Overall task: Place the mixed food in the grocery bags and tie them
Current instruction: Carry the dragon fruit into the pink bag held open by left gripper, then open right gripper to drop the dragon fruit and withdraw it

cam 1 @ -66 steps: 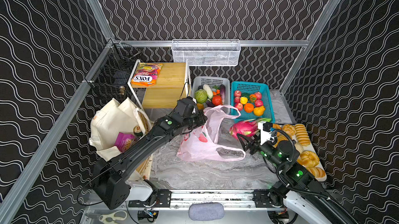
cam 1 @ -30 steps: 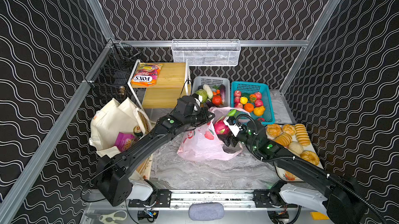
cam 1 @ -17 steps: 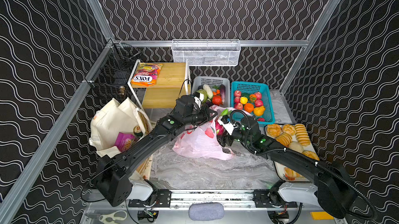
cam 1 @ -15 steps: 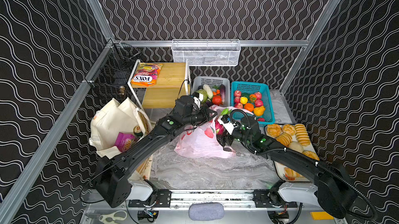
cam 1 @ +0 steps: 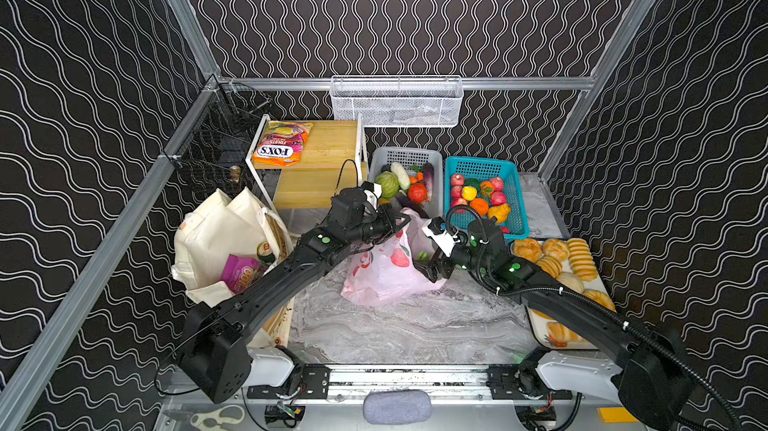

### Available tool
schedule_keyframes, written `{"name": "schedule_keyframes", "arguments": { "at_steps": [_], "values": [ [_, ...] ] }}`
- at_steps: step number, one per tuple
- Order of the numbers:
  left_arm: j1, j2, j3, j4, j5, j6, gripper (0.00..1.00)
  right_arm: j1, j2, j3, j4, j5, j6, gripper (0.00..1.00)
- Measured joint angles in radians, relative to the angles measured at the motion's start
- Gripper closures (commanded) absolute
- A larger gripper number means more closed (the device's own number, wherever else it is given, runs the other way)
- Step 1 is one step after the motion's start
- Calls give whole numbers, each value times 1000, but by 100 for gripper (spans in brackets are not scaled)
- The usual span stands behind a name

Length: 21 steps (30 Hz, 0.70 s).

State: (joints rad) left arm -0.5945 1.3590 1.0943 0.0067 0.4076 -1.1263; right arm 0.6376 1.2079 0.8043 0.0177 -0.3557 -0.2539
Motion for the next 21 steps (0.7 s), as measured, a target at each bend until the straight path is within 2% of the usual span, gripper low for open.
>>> {"name": "schedule_keyframes", "arguments": {
  "at_steps": [9,17,19,21],
  "values": [
    [11,6,-26,27,15,-24,100,-1,-22,43,-36,-8,29,0],
    [40,4,-62,-9,-29,-34,100,-1,-304,5,8,-84,97,0],
    [44,4,-67,-9,-35,-48,100,-1,-363,9,10,-63,122,0],
    [48,4,-67,-9,-39,-48,100,-1,-430,11,12,18,153,1]
  ]
}}
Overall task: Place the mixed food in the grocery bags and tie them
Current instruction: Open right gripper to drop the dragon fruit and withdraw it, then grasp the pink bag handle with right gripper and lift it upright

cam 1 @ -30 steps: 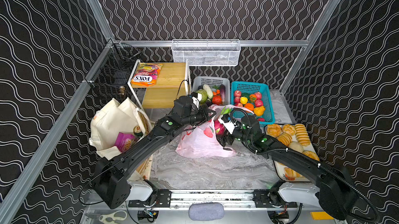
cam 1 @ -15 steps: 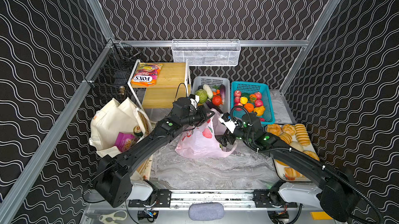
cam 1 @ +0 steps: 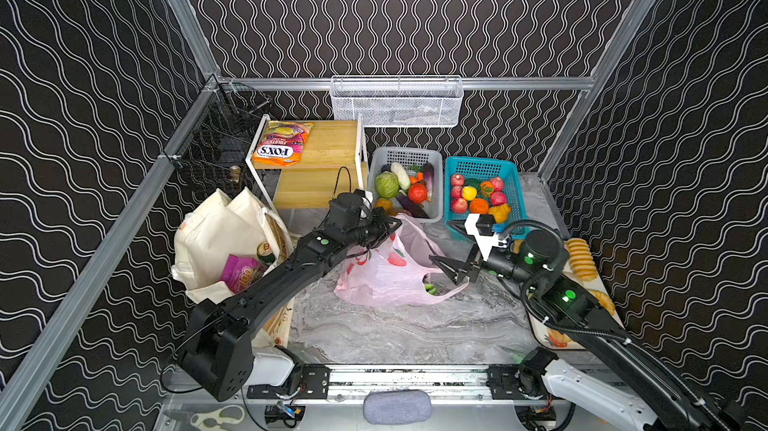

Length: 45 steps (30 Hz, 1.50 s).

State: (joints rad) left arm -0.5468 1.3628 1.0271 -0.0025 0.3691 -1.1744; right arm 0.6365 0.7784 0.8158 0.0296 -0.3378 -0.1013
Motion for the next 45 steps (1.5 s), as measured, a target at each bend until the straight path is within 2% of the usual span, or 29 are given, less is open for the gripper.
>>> {"name": "schedule_keyframes", "arguments": {
  "at_steps": [4,6,9,11,13,15,17,21,23,26,31,42,43,45],
  "values": [
    [4,-10,-8,2,-7,0,100,-15,-107,-47,0,272,92,14],
    [6,-19,-17,1,-11,-1,100,-55,-118,-81,-41,424,173,21],
    [11,-22,-22,0,-14,-3,100,-193,-103,-143,-144,508,325,29],
    [11,-24,-22,1,-17,-3,100,-314,-89,-210,-182,474,427,34],
    [12,-28,-22,1,-17,-3,100,-402,-65,-301,-192,361,520,39],
    [12,-35,-24,2,-17,-3,100,-441,-24,-370,-188,228,603,42],
    [12,-38,-25,2,-17,-3,100,-453,34,-401,-172,101,674,46],
    [13,-38,-26,5,-18,-4,100,-454,176,-467,-5,-156,790,56],
    [13,-38,-26,5,-20,-5,100,-449,254,-499,79,-253,840,56],
    [13,-37,-26,8,-20,-8,100,-412,355,-520,195,-340,881,57],
    [13,-37,-26,7,-20,-8,100,-315,477,-522,343,-402,904,61],
    [14,-30,-20,11,-16,-12,100,-210,738,-502,590,-372,944,64],
    [14,-30,-22,14,-16,-22,100,-208,767,-496,617,-374,957,69],
    [14,-31,-25,16,-16,-25,100,-206,813,-483,686,-377,984,72]
  ]
}}
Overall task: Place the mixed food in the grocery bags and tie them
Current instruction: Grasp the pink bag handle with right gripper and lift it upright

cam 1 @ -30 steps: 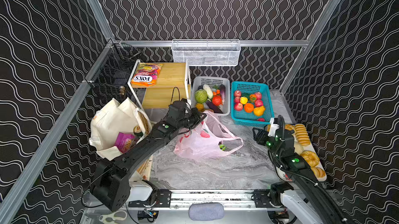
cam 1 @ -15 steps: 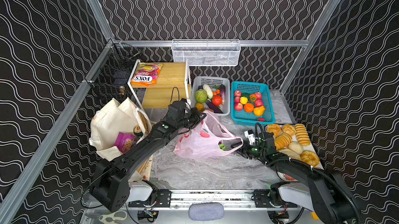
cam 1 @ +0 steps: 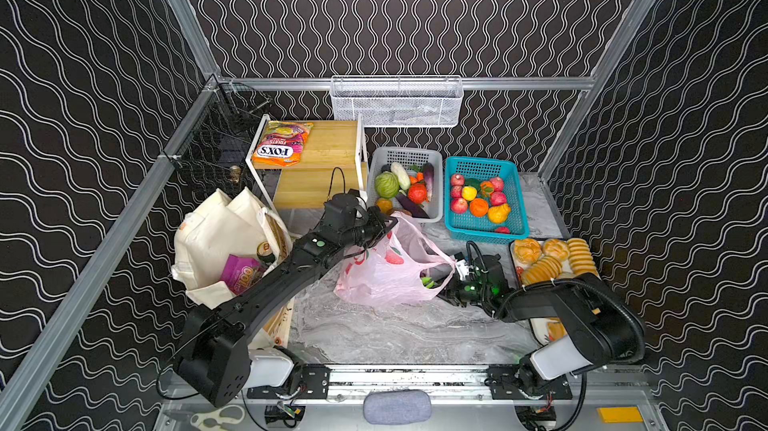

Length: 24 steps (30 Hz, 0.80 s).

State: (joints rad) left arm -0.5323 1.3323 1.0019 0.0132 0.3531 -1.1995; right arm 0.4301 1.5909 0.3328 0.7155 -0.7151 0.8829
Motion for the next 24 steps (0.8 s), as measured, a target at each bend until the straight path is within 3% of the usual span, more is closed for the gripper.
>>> {"name": "schedule_keyframes", "arguments": {
  "at_steps": [6,11,18,24],
  "values": [
    [0,-3,0,-1,0,0,100,39,79,17,143,3,47,97],
    [0,-7,1,-5,0,1,100,40,30,19,130,32,48,100],
    [2,-39,42,-39,-10,30,100,23,-259,124,-168,121,-103,100],
    [24,-116,34,-88,-77,51,100,13,-470,370,-505,161,-275,100]
  ]
}}
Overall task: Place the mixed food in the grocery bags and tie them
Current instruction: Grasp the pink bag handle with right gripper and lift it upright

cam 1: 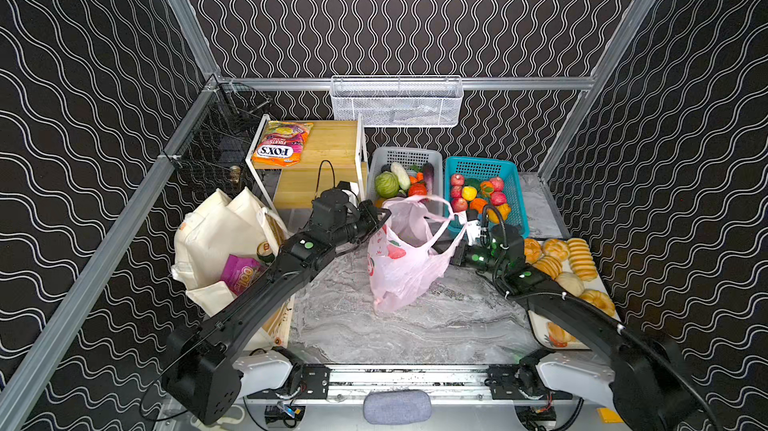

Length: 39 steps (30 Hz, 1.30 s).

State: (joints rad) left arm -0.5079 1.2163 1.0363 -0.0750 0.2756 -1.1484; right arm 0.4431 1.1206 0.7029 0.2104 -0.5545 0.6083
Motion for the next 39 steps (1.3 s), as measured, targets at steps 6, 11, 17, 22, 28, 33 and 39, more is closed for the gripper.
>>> {"name": "schedule_keyframes", "arguments": {
  "at_steps": [6,11,17,22,28,33,39],
  "values": [
    [26,-45,11,-113,-81,16,100,-64,26,216,-201,-38,-108,100],
    [39,-73,9,-183,-115,38,100,-72,32,196,-245,-60,-123,92],
    [58,-91,-24,-209,-130,47,100,-77,92,121,-295,3,-118,46],
    [62,-88,-28,-209,-127,48,100,-76,101,116,-320,-3,-124,38],
    [62,-58,-27,-192,-91,48,100,-61,135,160,-333,-35,-145,49],
    [62,-46,-18,-171,-61,48,100,-18,208,235,-416,9,-193,95],
    [62,-68,121,-281,-86,111,100,-13,163,325,-434,-37,-191,100]
  ]
}}
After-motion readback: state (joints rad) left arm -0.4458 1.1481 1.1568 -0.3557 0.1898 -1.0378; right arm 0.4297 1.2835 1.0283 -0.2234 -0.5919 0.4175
